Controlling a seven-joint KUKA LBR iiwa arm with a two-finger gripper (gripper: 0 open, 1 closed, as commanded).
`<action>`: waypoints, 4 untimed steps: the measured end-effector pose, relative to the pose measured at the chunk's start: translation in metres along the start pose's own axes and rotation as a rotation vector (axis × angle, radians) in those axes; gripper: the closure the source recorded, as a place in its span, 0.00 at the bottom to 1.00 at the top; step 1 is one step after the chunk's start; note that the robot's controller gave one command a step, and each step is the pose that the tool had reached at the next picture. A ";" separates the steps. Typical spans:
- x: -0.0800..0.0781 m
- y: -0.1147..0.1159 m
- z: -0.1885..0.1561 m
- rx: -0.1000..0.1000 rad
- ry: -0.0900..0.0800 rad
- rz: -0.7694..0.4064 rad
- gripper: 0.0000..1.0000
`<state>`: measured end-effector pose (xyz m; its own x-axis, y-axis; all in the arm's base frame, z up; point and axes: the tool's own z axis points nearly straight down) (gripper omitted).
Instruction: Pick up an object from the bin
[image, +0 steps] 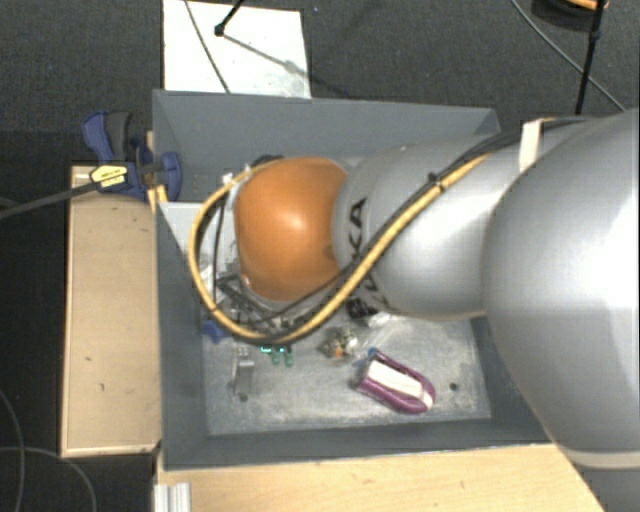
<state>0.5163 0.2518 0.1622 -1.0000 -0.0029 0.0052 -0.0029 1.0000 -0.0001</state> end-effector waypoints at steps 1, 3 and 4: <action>-0.078 -0.076 0.074 -0.003 -0.023 -0.261 0.00; -0.065 -0.079 -0.096 -0.002 -0.018 -0.208 1.00; -0.057 -0.130 -0.036 0.002 -0.004 -0.329 1.00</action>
Offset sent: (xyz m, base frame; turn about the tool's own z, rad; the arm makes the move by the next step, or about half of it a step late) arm 0.0735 -0.0756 -0.0780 -0.2650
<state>0.5740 0.1222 0.1981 -0.9454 -0.3260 0.0018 -0.3260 0.9454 -0.0008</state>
